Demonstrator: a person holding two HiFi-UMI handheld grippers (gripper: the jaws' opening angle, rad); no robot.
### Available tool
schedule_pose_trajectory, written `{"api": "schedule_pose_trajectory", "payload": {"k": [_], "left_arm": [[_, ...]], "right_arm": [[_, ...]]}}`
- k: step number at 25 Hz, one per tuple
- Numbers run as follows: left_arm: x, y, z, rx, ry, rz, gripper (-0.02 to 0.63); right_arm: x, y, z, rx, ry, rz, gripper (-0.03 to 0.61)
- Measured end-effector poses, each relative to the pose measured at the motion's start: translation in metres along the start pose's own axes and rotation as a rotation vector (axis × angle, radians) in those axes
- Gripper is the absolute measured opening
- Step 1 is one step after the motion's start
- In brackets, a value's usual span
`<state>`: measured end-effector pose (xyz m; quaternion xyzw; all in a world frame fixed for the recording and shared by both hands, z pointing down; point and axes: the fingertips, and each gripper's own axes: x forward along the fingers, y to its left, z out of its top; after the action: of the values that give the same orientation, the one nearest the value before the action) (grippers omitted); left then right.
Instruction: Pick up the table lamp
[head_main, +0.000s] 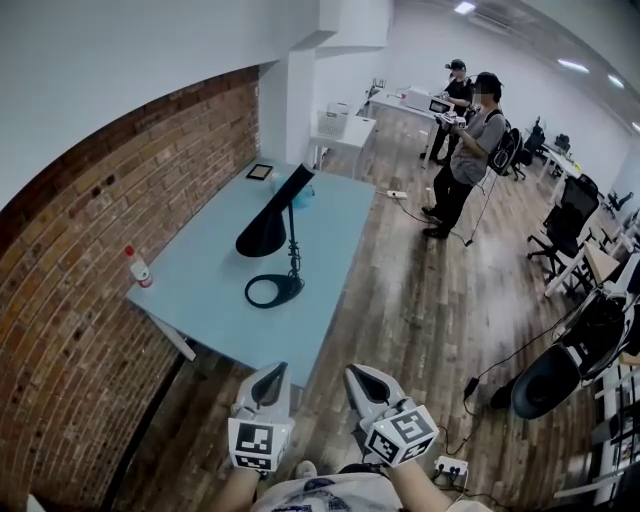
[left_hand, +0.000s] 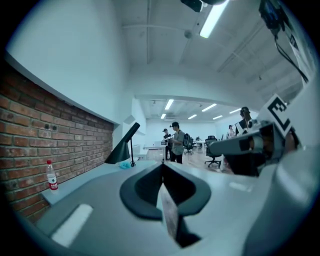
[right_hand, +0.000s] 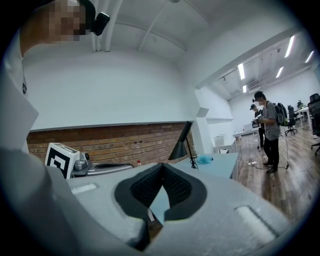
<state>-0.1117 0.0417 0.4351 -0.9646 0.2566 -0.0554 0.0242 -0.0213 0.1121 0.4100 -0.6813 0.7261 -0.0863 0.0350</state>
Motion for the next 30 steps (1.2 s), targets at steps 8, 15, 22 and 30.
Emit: {"api": "schedule_pose_trajectory", "payload": {"k": [8,15,22,30], "left_arm": [[0.032,0.030,-0.001,-0.010,-0.007,0.022,-0.008],[0.076,0.049,-0.010,-0.003,0.020,0.064,-0.008],[0.143,0.095,-0.004,0.014,0.044,0.181,-0.008],[0.222,0.124,-0.004,-0.012,0.095,0.271,-0.008]], "right_arm": [[0.047,-0.015,0.007,-0.009,0.007,0.030,-0.002],[0.102,-0.047,0.013,-0.025,0.008,0.106,-0.002],[0.182,-0.093,0.028,-0.016,0.015,0.218,-0.002],[0.258,-0.149,0.044,-0.004,0.037,0.336,-0.002]]}}
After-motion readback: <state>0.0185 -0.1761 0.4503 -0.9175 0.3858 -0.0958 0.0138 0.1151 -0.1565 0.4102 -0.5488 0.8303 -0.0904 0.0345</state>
